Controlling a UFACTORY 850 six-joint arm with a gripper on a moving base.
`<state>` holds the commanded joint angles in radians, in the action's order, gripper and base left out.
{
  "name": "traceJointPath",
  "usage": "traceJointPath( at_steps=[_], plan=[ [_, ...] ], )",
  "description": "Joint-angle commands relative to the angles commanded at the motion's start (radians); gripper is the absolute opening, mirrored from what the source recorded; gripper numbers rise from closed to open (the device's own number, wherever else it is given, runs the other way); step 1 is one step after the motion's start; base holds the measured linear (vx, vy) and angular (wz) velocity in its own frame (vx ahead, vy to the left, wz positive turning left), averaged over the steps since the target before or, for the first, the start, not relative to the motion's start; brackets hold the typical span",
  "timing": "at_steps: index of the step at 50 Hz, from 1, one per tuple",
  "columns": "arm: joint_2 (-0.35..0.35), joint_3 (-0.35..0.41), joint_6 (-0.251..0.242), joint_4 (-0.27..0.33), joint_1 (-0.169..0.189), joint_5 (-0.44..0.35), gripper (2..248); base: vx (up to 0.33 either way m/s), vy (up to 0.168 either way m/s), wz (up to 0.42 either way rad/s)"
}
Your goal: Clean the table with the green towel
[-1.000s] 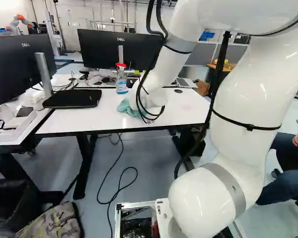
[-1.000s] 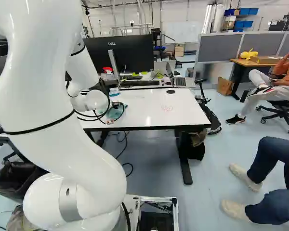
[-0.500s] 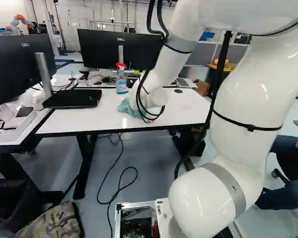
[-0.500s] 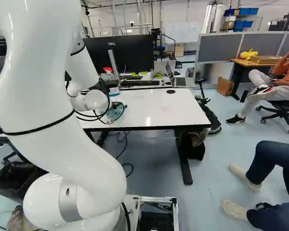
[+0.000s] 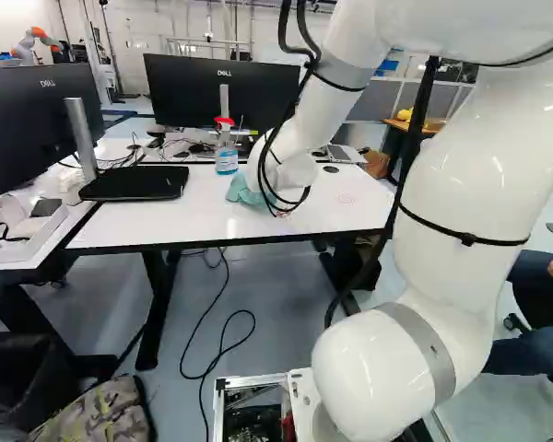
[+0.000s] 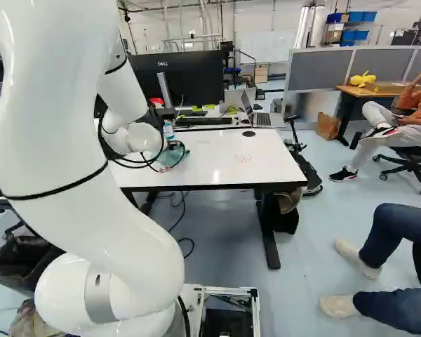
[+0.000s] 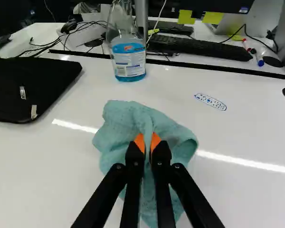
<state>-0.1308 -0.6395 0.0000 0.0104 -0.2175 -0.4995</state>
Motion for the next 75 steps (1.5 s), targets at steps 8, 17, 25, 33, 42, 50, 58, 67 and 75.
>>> traceJointPath(
  at_steps=[8,17,25,33,42,50,58,67,75],
  plan=[
    [-0.003,-0.024,0.0,0.0,0.023,0.0,34,0.0,0.0,0.0],
    [-0.008,-0.052,0.0,0.0,0.047,0.0,34,0.0,0.0,0.0],
    [-0.01,-0.074,0.0,0.0,0.07,0.0,34,0.0,0.0,0.0],
    [-0.01,-0.094,0.0,0.0,0.094,0.0,34,0.0,0.0,0.0],
    [-0.021,-0.119,0.0,0.0,0.121,0.0,34,0.0,0.0,0.0],
    [-0.044,-0.144,0.0,0.0,0.142,0.0,34,0.0,0.0,0.0],
    [-0.072,-0.176,0.0,0.0,0.162,0.0,34,0.0,0.0,0.0],
    [-0.105,-0.213,0.0,0.0,0.184,0.0,34,0.0,0.0,0.0],
    [-0.138,-0.251,0.0,0.0,0.198,0.0,34,0.0,0.0,0.0]
  ],
)
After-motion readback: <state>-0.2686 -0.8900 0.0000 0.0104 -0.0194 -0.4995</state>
